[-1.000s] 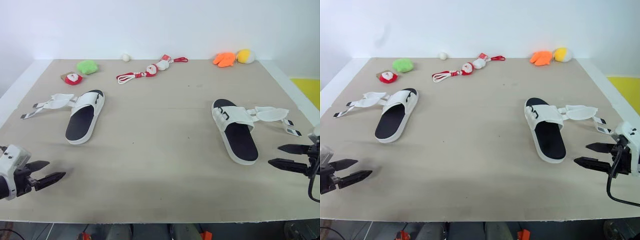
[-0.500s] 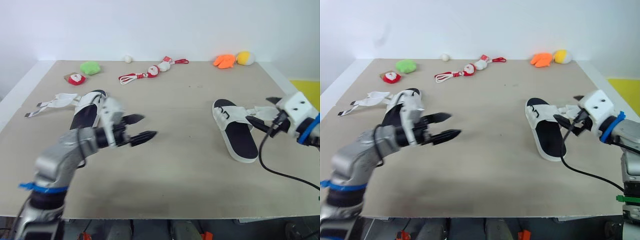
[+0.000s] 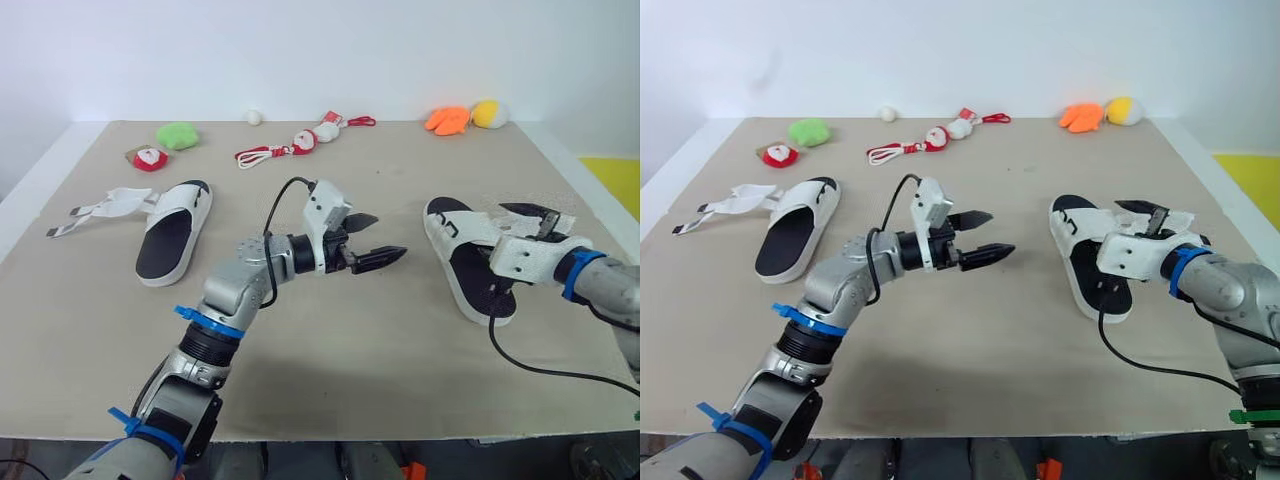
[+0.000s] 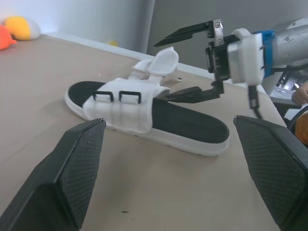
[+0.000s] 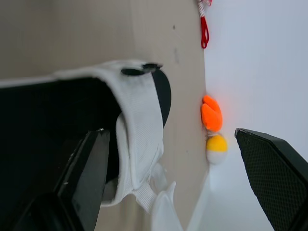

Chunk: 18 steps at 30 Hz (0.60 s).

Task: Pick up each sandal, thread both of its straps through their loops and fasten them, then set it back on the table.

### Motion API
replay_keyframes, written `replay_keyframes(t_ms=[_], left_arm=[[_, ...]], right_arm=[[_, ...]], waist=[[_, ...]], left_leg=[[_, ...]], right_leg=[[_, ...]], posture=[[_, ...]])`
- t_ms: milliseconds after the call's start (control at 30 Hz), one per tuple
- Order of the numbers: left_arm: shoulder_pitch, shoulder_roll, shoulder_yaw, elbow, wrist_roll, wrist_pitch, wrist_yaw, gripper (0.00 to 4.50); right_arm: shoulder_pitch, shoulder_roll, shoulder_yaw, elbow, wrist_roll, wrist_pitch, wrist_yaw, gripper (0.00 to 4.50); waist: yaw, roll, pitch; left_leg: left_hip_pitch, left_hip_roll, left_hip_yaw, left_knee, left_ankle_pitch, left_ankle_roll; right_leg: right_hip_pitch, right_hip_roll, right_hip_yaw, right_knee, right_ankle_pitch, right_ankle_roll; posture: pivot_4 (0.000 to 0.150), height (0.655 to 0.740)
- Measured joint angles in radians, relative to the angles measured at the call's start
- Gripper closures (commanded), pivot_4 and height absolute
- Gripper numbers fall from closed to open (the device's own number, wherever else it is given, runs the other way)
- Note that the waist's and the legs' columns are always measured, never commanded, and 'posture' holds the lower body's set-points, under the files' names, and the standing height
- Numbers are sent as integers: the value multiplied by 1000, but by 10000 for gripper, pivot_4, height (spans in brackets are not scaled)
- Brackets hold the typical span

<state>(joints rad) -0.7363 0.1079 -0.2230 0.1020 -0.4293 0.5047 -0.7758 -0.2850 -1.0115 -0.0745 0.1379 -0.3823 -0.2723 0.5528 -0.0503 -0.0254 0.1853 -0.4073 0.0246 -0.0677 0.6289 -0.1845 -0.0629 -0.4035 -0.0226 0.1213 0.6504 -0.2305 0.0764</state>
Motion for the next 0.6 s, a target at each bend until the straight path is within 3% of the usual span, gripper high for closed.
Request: replay_keyframes(t_ms=[300, 433, 533, 600], left_arm=[[4, -15, -1, 0, 57, -50, 6, 985], [4, -19, -1, 1, 60, -52, 4, 0], [4, -19, -1, 1, 60, -52, 3, 0], [4, -16, 0, 1, 60, -52, 2, 0]], right_arm=[[-91, 30, 107, 125, -133, 0, -117, 0], [-145, 61, 152, 193, -169, -3, -157, 12188], [-176, 83, 185, 235, -194, -5, -188, 27483], [-197, 92, 200, 261, -206, -6, -197, 34122]], waist=[[0, 0, 0], [0, 0, 0], [0, 0, 0], [0, 0, 0]], left_leg=[[0, -1, 1, 1, 1, 1], [0, -1, 1, 0, 1, 1], [0, -2, 1, 0, 1, 1], [0, -2, 1, 0, 1, 1]], right_leg=[[0, 0, 2, 0, 1, 1], [0, -1, 2, 0, 1, 1], [0, -1, 2, 0, 1, 1], [0, -1, 2, 0, 1, 1]], posture=[[1500, 7400], [1500, 7400], [1500, 7400], [1500, 7400]])
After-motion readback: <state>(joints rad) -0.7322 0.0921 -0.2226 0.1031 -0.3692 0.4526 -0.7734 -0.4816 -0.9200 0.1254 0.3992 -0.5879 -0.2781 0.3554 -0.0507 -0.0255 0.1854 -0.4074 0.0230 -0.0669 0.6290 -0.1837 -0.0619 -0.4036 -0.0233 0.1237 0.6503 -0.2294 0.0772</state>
